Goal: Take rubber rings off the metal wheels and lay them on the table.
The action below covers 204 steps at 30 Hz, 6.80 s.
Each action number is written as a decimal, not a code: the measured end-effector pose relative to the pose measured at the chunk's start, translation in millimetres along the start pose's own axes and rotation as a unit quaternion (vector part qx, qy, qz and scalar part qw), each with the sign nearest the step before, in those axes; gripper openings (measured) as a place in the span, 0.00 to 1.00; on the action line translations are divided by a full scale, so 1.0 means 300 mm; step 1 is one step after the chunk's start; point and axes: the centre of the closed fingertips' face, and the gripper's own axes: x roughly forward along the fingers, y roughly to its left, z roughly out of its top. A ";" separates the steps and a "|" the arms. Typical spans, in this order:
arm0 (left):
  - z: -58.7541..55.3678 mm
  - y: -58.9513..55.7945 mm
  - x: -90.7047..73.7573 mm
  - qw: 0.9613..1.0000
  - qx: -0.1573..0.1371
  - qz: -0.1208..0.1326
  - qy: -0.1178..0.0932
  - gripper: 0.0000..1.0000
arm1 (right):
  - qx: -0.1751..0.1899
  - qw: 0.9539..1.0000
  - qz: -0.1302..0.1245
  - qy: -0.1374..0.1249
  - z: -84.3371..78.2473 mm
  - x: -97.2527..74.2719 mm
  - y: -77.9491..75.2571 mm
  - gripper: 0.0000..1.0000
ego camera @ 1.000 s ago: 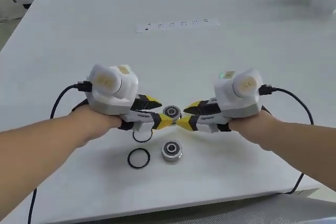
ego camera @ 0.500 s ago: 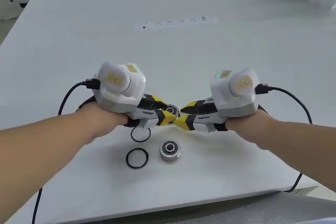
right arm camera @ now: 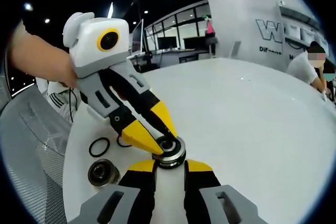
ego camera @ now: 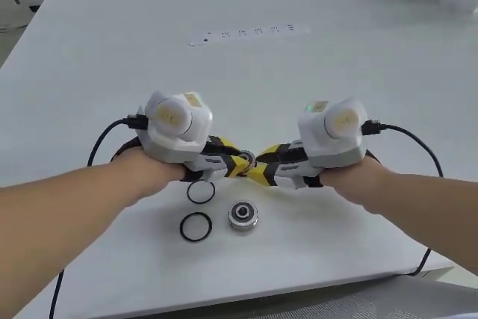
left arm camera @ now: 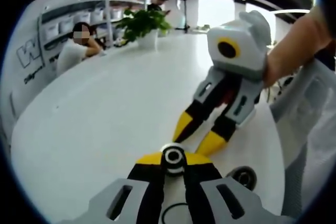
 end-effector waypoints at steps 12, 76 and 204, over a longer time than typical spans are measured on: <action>0.004 -0.005 -0.001 1.000 -0.020 0.012 -0.009 0.14 | -0.001 1.000 -0.003 0.003 -0.014 -0.019 -0.007 0.08; 0.004 0.006 0.011 0.999 -0.008 0.038 0.022 0.12 | 0.092 0.994 -0.004 -0.063 0.039 -0.092 -0.033 0.05; 0.024 -0.021 -0.038 0.999 -0.032 0.032 -0.012 0.20 | 0.177 0.981 0.020 -0.082 0.080 -0.070 0.018 0.00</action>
